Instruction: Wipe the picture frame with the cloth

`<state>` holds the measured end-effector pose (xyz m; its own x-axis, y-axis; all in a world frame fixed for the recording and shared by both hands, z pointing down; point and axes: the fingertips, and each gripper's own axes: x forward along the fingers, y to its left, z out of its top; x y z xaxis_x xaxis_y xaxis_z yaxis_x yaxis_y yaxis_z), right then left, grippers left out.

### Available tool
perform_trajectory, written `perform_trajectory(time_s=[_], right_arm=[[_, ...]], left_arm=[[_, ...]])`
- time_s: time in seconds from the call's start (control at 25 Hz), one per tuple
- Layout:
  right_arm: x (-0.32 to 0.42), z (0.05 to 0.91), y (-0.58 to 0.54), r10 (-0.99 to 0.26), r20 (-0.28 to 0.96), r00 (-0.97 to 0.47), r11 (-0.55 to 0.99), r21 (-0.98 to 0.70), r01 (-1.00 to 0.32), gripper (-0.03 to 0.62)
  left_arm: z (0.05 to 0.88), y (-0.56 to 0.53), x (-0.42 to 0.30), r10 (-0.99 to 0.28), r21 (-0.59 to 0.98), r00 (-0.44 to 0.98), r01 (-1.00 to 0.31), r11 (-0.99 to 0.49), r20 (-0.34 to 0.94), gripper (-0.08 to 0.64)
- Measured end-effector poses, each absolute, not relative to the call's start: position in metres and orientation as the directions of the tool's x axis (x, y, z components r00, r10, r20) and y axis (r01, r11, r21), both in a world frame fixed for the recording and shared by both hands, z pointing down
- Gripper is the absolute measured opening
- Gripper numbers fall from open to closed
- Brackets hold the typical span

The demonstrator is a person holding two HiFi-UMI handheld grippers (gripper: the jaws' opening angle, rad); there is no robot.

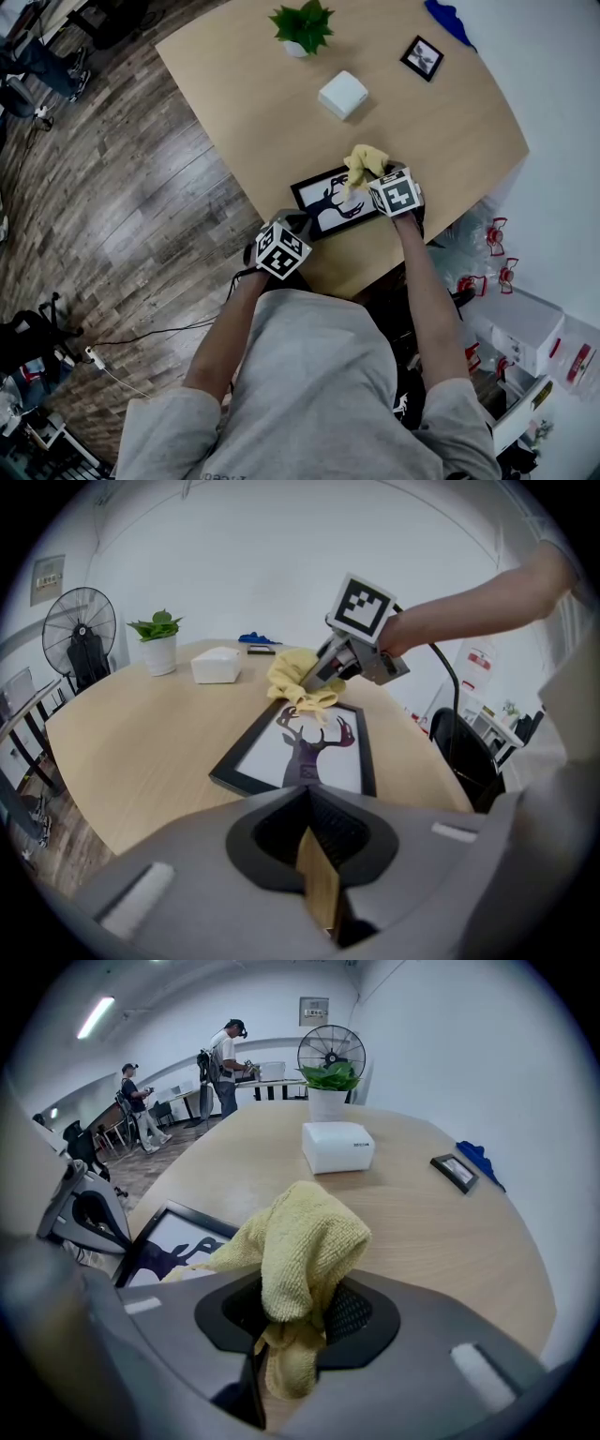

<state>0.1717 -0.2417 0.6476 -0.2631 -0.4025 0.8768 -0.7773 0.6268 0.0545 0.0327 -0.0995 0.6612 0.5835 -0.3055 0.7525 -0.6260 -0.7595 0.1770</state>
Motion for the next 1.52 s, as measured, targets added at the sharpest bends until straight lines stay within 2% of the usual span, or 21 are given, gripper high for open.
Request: perform_trajectory(time_s=[0.44, 0.68, 1.52], right_arm=[[0.172, 0.650, -0.228, -0.403, 0.868, -0.290, 0.629, 0.033, -0.777, 0.114], [0.172, 0.657, -0.209, -0.359, 0.882, -0.305, 0.649, 0.002, -0.761, 0.115], [0.198, 0.658, -0.160, -0.430, 0.843, -0.322, 0.544, -0.042, -0.838, 0.115]], left_arm=[[0.661, -0.100, 0.033, -0.303, 0.172, 0.577, -0.625, -0.761, 0.759, 0.051], [0.661, -0.100, 0.034, -0.303, 0.168, 0.573, -0.626, -0.761, 0.762, 0.051], [0.662, -0.101, 0.034, -0.314, 0.156, 0.565, -0.632, -0.759, 0.763, 0.051]])
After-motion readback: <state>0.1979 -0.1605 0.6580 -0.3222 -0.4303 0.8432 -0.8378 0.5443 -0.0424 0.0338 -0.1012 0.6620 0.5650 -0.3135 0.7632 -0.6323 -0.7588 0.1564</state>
